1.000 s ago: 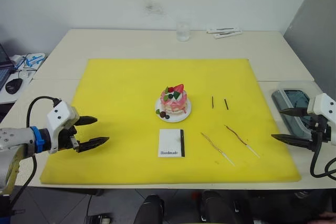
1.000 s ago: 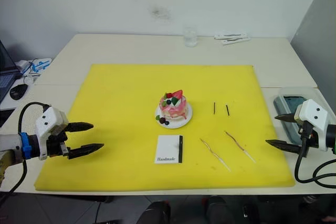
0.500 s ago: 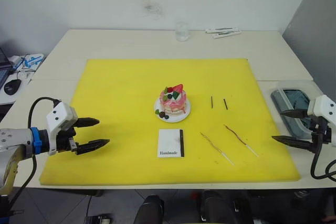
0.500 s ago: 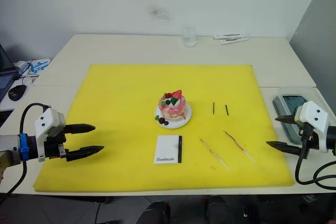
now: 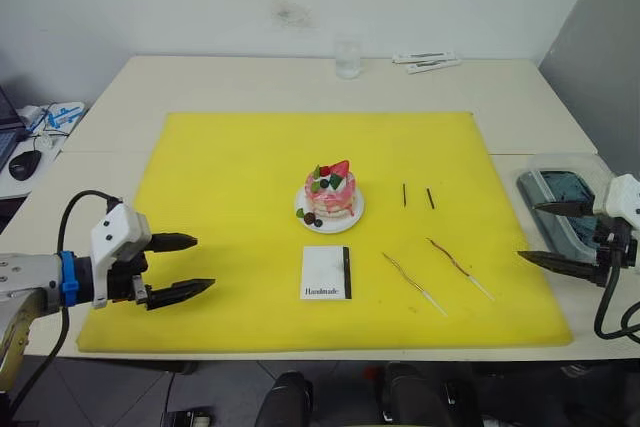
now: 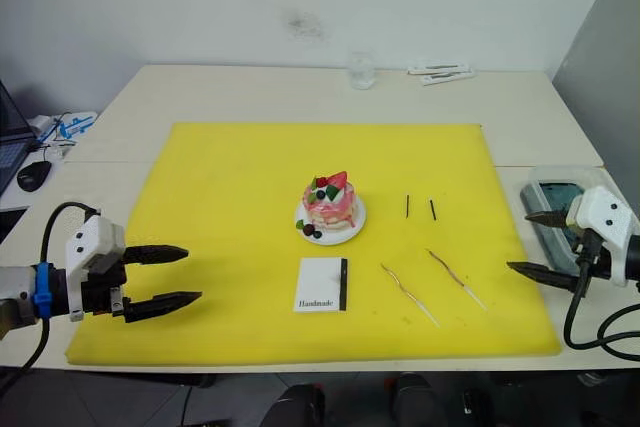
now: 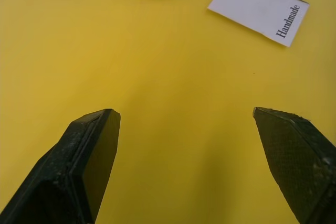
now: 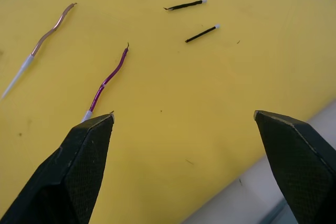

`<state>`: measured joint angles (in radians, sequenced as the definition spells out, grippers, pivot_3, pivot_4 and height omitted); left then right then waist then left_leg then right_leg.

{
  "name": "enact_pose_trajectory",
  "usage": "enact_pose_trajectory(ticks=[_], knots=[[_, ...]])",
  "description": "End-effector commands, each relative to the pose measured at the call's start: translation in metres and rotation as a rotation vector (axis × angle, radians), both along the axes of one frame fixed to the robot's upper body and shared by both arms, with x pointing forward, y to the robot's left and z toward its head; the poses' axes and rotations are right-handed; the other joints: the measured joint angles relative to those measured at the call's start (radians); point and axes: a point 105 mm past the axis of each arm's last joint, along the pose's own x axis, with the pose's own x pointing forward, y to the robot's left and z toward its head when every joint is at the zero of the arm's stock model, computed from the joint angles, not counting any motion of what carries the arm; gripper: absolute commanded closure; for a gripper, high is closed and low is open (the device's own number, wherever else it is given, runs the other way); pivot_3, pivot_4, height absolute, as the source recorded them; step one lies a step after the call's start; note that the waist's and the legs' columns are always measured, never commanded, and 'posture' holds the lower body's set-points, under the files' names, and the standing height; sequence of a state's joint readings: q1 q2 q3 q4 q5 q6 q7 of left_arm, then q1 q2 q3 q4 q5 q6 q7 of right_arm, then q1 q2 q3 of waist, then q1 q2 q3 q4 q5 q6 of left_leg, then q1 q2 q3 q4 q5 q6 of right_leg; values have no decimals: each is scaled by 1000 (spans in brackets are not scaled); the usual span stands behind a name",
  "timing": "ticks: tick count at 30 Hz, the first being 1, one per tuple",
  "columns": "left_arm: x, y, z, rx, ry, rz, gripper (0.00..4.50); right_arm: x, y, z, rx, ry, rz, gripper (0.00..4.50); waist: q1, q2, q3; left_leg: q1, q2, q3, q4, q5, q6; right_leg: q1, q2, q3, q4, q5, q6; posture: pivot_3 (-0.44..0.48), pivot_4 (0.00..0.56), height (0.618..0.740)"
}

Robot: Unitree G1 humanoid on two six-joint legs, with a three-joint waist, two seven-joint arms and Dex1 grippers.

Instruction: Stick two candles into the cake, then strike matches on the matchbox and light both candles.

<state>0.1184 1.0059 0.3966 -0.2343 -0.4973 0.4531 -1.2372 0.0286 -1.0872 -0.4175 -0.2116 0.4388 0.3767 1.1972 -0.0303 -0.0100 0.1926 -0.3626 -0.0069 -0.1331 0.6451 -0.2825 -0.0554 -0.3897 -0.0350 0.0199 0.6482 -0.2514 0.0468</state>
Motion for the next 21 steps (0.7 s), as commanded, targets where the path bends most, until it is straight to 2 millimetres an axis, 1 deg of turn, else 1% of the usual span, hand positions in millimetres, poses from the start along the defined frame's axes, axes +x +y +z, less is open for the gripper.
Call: enact_pose_trajectory(ticks=[1, 4, 10, 16, 19, 21], knots=[[-5, -4, 11, 1, -35, -28, 15, -4, 4, 14, 12, -44, 9, 0, 0, 0, 0, 0, 0, 0, 0, 0, 0, 0, 0, 0, 0, 0, 0, 0, 150, 740], [-8, -9, 10, -7, -43, -52, 15, -8, 9, 16, 15, -31, 29, 0, 0, 0, 0, 0, 0, 0, 0, 0, 0, 0, 0, 0, 0, 0, 0, 0, 150, 740], [-21, -18, 3, -6, -1, -128, 15, -25, 19, 16, -5, 25, 80, 0, 1, 0, 0, 0, 0, 0, 0, 0, 0, 0, 0, 0, 0, 0, 0, 0, 150, 740], [-25, -29, 4, -4, 11, -177, 15, -43, 37, 8, -2, 84, 115, 0, 1, 0, 0, 0, 0, 0, 0, 0, 0, 0, 0, 0, 0, 0, 0, 0, 150, 740], [-30, -43, 5, -10, 24, -232, 15, -46, 48, 0, 10, 85, 100, 0, 2, 0, 0, 0, 0, 0, 0, 0, 0, 0, 0, 0, 0, 0, 0, 0, 150, 740], [-38, -56, 7, -23, 45, -287, 15, -49, 54, -4, 18, 79, 85, 0, 2, 0, 0, 0, 0, 1, 0, 0, 0, 0, 0, 0, 0, 0, 0, 0, 150, 740]])
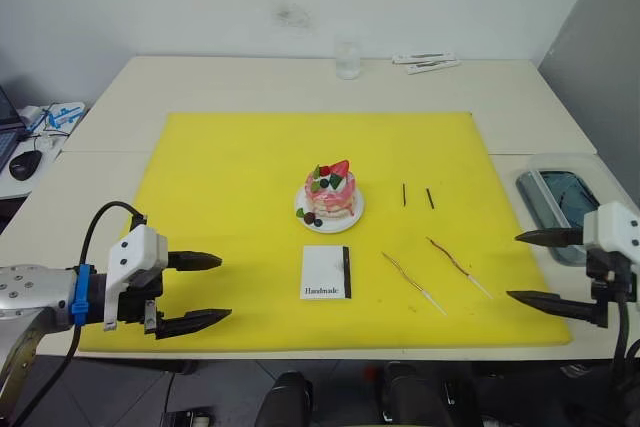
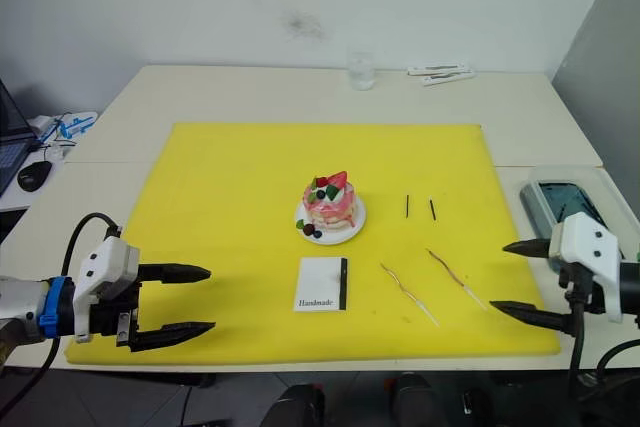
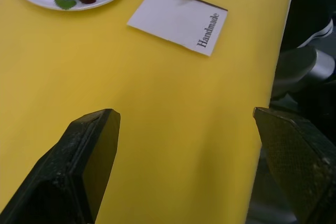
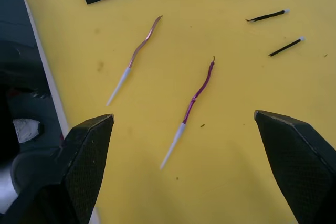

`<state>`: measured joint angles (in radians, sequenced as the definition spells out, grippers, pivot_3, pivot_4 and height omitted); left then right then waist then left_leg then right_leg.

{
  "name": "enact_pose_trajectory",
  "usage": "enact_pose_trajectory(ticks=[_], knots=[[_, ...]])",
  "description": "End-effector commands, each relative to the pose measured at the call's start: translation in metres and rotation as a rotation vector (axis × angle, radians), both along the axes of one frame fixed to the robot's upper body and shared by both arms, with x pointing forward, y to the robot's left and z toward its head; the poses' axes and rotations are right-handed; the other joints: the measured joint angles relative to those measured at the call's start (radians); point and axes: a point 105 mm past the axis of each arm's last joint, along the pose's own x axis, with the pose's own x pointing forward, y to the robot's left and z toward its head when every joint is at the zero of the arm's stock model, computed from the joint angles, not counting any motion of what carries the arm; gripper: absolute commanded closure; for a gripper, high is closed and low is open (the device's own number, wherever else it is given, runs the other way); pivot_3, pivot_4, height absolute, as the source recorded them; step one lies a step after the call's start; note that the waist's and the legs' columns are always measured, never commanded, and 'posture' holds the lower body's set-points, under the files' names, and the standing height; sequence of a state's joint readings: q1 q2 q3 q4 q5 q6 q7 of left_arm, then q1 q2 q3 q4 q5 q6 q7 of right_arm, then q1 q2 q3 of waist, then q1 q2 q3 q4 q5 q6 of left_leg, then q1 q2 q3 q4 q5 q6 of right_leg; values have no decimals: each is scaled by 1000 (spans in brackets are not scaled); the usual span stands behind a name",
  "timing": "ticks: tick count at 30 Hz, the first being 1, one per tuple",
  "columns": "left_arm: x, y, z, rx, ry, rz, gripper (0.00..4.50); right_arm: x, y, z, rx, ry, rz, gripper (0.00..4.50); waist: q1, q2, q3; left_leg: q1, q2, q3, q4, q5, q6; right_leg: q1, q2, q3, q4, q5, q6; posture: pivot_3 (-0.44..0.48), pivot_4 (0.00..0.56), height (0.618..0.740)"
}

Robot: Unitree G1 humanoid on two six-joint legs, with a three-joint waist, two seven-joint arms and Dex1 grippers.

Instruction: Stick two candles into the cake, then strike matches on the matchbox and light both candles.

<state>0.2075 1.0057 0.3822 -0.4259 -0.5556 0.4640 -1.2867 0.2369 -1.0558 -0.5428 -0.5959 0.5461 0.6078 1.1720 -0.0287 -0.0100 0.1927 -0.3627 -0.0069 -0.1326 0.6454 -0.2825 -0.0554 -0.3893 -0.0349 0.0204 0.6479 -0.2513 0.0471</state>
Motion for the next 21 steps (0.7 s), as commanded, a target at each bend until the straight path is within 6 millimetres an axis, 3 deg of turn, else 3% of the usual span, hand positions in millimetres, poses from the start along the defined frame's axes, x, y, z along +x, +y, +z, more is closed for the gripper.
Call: enact_pose_trajectory(ticks=[1, 12, 21], knots=[[-12, -22, 10, -14, 12, -105, 15, -4, 11, 0, 3, -33, -15, 0, 0, 0, 0, 0, 0, 0, 0, 0, 0, 0, 0, 0, 0, 0, 0, 0, 150, 740], [-17, -57, 19, -32, -17, -258, 15, 10, 28, -25, -22, -38, -175, 0, 0, 0, 0, 0, 1, 0, 0, 0, 0, 0, 0, 0, 0, -2, -4, 0, 150, 740], [-15, -75, 27, -86, -51, -290, 15, 29, 9, -46, -79, -6, -329, 0, 0, 0, 0, -1, 0, 0, -1, 0, 0, 0, 0, -1, -1, -1, -1, 0, 150, 740]])
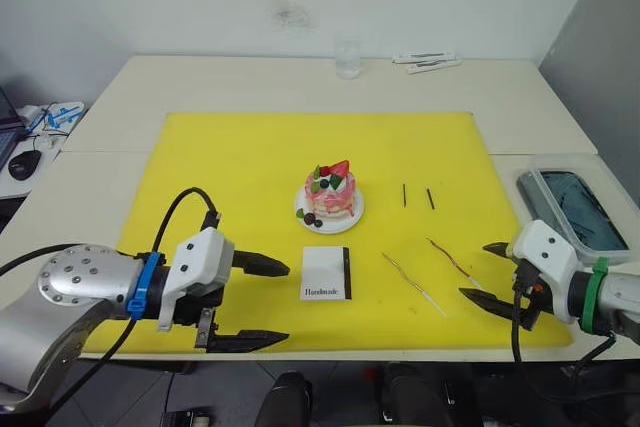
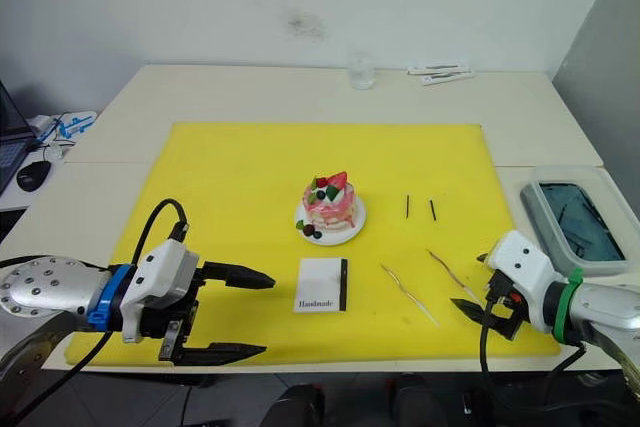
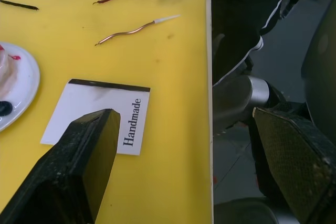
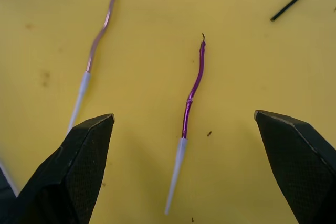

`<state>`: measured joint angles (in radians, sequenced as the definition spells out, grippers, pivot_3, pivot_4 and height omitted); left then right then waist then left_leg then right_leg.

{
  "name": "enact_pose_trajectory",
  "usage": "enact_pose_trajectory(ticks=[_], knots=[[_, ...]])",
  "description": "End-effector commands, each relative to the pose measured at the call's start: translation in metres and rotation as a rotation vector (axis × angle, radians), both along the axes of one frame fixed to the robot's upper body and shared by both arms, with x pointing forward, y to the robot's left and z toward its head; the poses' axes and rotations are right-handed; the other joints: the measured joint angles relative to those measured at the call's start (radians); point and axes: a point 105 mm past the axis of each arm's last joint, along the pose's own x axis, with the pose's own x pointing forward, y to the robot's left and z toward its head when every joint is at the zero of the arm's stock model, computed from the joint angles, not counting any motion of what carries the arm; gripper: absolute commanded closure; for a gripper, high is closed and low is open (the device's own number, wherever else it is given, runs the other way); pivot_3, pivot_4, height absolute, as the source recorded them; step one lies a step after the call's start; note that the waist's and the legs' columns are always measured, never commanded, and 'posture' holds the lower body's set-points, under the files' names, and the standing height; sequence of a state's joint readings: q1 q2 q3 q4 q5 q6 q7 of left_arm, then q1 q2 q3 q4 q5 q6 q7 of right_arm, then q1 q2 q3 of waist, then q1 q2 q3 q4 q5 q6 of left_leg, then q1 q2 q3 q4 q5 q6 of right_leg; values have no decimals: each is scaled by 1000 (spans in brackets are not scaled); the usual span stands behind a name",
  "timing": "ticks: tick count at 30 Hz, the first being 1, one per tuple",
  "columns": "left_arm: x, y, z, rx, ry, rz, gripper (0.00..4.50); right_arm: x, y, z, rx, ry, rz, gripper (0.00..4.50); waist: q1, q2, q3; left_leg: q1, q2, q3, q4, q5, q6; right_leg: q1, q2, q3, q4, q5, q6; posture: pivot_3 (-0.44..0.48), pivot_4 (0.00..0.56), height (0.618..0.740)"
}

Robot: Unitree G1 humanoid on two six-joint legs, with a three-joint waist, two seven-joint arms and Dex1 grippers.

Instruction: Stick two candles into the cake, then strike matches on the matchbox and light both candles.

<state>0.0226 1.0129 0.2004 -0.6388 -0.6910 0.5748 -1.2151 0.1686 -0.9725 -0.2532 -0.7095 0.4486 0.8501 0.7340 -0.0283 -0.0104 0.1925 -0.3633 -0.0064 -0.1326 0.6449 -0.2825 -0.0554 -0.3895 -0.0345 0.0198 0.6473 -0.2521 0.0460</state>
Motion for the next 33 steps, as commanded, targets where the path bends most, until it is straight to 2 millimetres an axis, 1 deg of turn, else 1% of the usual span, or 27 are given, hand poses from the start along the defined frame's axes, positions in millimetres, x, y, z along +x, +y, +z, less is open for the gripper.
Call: enact_pose_trajectory(ticks=[1, 6, 9, 14, 19, 21, 25, 29, 33], knots=[[-3, -6, 5, -16, -21, -26, 15, 8, -7, 1, -27, -33, -44, 0, 0, 0, 0, 0, 0, 0, 0, 0, 0, 0, 0, 0, 0, 0, 0, 0, 150, 740], [-3, -7, 3, -20, -23, -26, 15, 13, -3, -6, -14, -44, -61, 0, 0, 0, 0, 0, 0, 0, 0, 0, 0, 0, 0, 0, 0, 0, 0, 0, 150, 740], [-3, -6, 2, -20, -24, -26, 15, 17, -5, -9, -6, -51, -84, 0, 0, 0, 0, 0, 0, 0, 0, 0, 0, 0, 0, 0, 0, 0, 0, 0, 150, 740], [-3, -4, 1, -16, -30, -23, 15, 16, -9, -16, -19, -30, -98, 0, 0, 0, 0, 0, 0, 0, 0, 0, 0, 0, 0, 0, 0, 0, 0, 0, 150, 740], [-4, -3, 0, -15, -31, -22, 15, 14, -5, -19, -6, -7, -91, 0, 0, 0, 0, 0, 0, 0, 0, 0, 0, 0, 0, 0, 0, 0, 0, 0, 150, 740], [-4, -3, -1, -14, -32, -21, 15, 14, -5, -18, -7, -9, -85, 0, 0, 0, 0, 0, 0, 0, 0, 0, 0, 0, 0, 0, 0, 0, 0, 0, 150, 740], [-4, -2, -3, -11, -33, -19, 15, 15, -1, -8, -17, -13, -71, 0, 0, 0, 0, 0, 0, 0, 0, 0, 0, 0, 0, 0, 0, 0, 0, 0, 150, 740], [-3, -1, -5, -10, -36, -16, 15, 16, 13, -2, 4, -7, -43, 0, 0, 0, 0, 0, 0, 0, 0, 0, 0, 0, 0, 0, 0, 0, 0, 0, 150, 740], [-4, -2, -7, -12, -36, -16, 15, 22, 20, 0, 3, 8, -71, 0, 0, 0, 0, 0, 0, 0, 0, 0, 0, 0, 1, 0, 0, 0, 0, 0, 150, 740]])
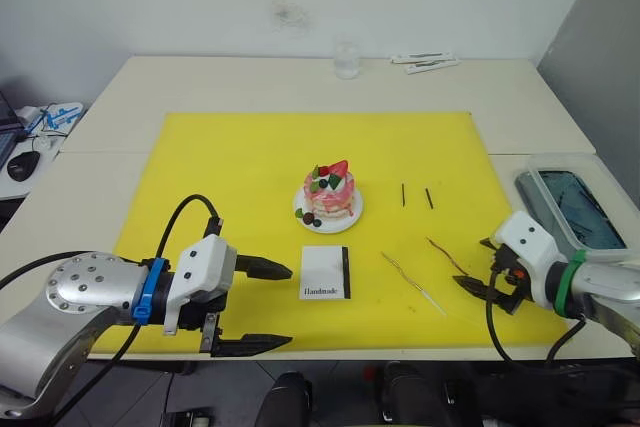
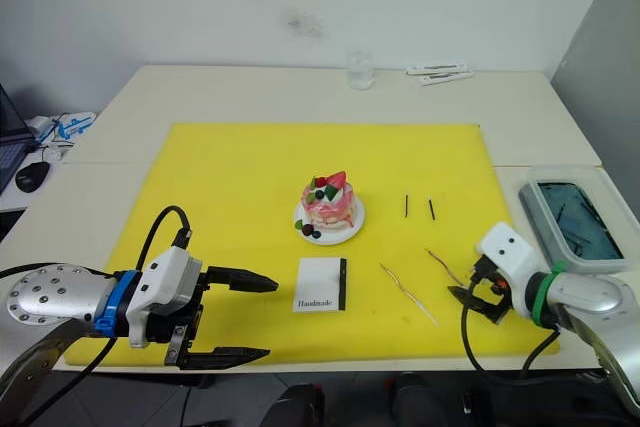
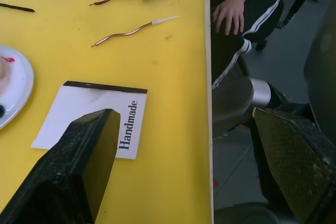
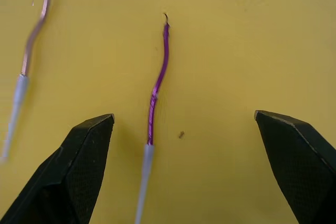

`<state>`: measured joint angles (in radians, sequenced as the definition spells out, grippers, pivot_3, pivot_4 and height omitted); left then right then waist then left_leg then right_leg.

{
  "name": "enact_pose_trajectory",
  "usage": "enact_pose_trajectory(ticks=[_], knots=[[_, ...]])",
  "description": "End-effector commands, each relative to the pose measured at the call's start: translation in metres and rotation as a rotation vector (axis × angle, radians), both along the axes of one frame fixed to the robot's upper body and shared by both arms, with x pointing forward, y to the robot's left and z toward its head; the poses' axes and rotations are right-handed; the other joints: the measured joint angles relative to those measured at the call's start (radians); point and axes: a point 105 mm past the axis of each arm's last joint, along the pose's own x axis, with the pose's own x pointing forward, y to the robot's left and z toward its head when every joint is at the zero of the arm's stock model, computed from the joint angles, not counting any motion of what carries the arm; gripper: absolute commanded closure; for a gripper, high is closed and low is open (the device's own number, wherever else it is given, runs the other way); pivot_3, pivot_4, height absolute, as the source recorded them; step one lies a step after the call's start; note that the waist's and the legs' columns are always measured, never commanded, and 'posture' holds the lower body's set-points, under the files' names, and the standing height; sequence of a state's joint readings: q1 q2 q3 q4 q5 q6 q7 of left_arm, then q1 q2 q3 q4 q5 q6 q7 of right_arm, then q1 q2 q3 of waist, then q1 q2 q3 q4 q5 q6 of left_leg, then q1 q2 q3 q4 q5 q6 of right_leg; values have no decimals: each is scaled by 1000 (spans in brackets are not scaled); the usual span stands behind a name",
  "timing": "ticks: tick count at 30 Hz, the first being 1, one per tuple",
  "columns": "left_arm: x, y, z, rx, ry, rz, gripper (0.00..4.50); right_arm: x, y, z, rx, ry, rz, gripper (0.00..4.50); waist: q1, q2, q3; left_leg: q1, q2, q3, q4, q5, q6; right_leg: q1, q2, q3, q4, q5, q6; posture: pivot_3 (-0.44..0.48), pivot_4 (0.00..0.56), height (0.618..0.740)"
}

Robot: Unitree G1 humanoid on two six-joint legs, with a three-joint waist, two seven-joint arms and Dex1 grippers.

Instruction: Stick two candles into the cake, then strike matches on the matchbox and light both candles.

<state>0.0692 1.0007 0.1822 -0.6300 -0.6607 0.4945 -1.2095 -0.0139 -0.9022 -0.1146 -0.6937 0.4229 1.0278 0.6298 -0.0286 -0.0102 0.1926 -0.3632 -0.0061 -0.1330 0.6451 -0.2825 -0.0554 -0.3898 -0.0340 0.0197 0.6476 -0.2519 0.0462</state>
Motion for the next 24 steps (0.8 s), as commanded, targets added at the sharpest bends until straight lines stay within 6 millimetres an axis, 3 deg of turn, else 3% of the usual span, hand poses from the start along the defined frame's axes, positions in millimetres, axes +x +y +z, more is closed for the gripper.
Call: enact_pose_trajectory(ticks=[1, 11, 12, 16, 20, 24], knots=[[-1, -2, 0, -5, -15, -10, 15, 3, 8, 6, -7, -6, 2, 0, 0, 0, 0, 0, 0, 0, 0, 0, 0, 0, 0, 0, 0, 0, 0, 0, 150, 740], [-1, -5, -3, -15, -19, -5, 15, 10, 12, -2, -40, 74, 25, 0, 0, 0, 0, -1, 0, 0, 0, 0, 0, -1, 0, 0, -1, 0, 0, 0, 150, 740], [-2, -5, -4, -16, -19, -4, 1, 11, 11, -3, -42, 77, 21, 179, 0, 0, 0, -1, 0, 0, 0, 0, 0, -1, 0, 0, -1, 0, 0, 0, 150, 740], [-2, -6, -5, -21, -18, 1, 0, 13, 8, -4, -46, 93, 6, 1268, 0, 0, 0, -1, 0, 0, 0, 0, 0, -1, 0, 0, 0, 0, 0, 0, 150, 740], [-2, -7, -6, -25, -19, 3, 0, 12, 7, -5, -51, 107, 0, 2878, 0, 0, 0, -1, 0, 0, 0, 0, 0, -1, 0, 0, 0, 0, 0, 0, 150, 740], [-1, -7, -6, -29, -22, 6, 0, 12, 7, -5, -46, 116, -11, 4169, 0, 0, 0, -1, 0, 0, 0, 0, 0, -1, 0, 0, 0, 0, 0, 0, 150, 740]])
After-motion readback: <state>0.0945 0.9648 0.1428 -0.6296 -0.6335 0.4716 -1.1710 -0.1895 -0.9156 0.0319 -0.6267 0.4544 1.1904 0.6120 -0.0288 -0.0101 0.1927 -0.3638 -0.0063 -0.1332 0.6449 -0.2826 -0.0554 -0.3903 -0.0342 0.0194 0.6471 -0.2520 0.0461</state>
